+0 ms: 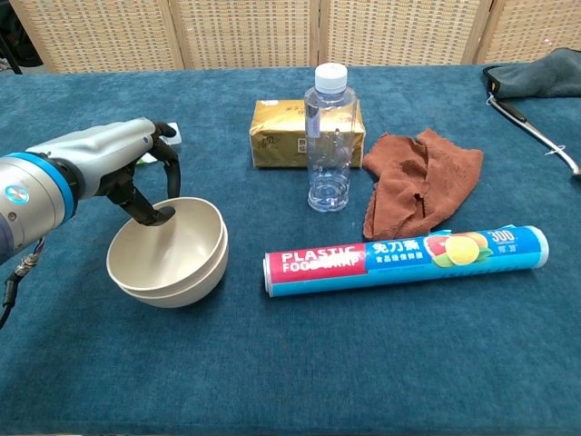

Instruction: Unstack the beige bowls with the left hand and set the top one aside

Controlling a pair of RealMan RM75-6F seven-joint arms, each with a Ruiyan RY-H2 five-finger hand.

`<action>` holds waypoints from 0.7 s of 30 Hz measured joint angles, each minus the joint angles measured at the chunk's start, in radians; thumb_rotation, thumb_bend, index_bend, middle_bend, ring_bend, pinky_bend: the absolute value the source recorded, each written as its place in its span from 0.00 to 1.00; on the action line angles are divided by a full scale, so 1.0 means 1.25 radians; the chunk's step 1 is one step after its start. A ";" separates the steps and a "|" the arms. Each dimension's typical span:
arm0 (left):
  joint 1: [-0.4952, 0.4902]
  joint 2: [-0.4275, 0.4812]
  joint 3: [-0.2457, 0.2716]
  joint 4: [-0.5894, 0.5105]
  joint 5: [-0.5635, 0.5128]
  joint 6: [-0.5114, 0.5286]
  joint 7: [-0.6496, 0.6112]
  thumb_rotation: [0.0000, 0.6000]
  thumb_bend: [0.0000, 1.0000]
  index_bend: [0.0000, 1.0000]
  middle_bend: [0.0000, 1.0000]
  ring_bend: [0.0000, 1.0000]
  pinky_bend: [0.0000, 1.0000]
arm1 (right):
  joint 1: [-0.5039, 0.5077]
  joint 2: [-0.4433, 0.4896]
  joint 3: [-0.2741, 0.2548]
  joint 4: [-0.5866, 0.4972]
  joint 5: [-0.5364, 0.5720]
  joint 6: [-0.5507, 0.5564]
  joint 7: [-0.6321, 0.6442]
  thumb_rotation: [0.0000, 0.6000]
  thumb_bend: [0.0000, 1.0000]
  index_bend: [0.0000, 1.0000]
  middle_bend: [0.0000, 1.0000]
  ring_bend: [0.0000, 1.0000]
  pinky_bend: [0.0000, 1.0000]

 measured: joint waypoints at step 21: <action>-0.001 0.006 -0.007 -0.008 0.005 0.007 0.000 1.00 0.39 0.64 0.02 0.04 0.00 | 0.002 -0.001 0.000 -0.002 0.003 -0.006 -0.006 1.00 0.10 0.08 0.00 0.00 0.05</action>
